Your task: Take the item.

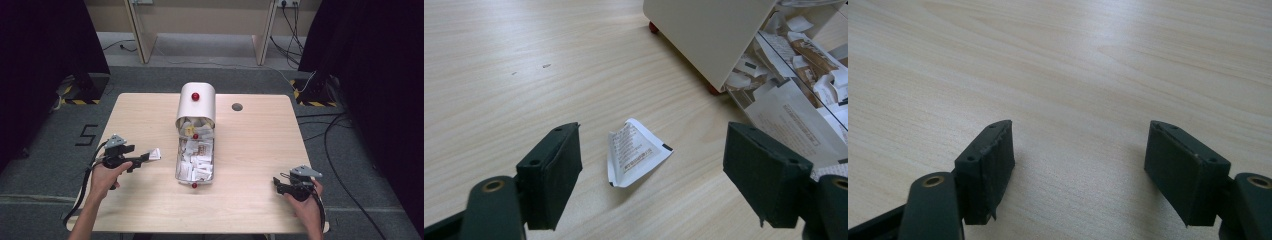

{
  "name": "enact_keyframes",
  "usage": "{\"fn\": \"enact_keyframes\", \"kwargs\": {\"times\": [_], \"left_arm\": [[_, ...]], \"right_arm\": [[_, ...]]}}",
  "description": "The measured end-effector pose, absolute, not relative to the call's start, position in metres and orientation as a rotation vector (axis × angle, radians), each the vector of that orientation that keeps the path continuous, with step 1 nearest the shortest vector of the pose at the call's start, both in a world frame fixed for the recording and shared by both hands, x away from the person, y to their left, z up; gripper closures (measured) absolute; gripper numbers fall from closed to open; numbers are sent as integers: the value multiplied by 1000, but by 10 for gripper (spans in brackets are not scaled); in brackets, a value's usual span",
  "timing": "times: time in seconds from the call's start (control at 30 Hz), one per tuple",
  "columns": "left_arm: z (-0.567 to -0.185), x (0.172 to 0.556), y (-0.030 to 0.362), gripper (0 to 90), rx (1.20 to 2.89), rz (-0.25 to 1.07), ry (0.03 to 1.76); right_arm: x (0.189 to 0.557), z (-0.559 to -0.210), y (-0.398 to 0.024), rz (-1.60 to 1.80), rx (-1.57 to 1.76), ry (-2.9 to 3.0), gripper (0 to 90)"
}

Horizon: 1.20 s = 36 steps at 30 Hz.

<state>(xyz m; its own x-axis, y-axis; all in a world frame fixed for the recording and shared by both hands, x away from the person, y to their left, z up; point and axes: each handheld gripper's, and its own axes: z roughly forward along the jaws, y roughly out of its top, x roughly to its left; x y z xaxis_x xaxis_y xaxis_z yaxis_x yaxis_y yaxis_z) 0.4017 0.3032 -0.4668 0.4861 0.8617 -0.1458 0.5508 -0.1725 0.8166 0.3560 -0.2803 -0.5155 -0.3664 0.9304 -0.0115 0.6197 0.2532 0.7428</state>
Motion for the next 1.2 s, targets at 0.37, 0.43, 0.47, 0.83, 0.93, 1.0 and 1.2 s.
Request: {"fn": "enact_keyframes", "kwargs": {"times": [0.37,0.43,0.47,0.83,0.93,1.0,1.2], "left_arm": [[-470,380,308,212,1860,476,1160],[-472,375,311,211,1861,487,1165],[-473,373,312,211,1861,488,1166],[-479,359,311,203,1870,498,1145],[-483,356,310,203,1884,501,1138],[-486,353,310,203,1883,497,1138],[-491,345,312,200,1898,503,1139]], "right_arm": [[356,-515,-280,914,1405,2078,286],[356,-515,-280,914,1405,2078,286],[356,-515,-280,914,1405,2078,286],[356,-516,-280,914,1405,2078,286],[356,-515,-280,914,1406,2078,286],[356,-515,-280,914,1406,2078,286],[356,-515,-280,915,1405,2079,286]]}}
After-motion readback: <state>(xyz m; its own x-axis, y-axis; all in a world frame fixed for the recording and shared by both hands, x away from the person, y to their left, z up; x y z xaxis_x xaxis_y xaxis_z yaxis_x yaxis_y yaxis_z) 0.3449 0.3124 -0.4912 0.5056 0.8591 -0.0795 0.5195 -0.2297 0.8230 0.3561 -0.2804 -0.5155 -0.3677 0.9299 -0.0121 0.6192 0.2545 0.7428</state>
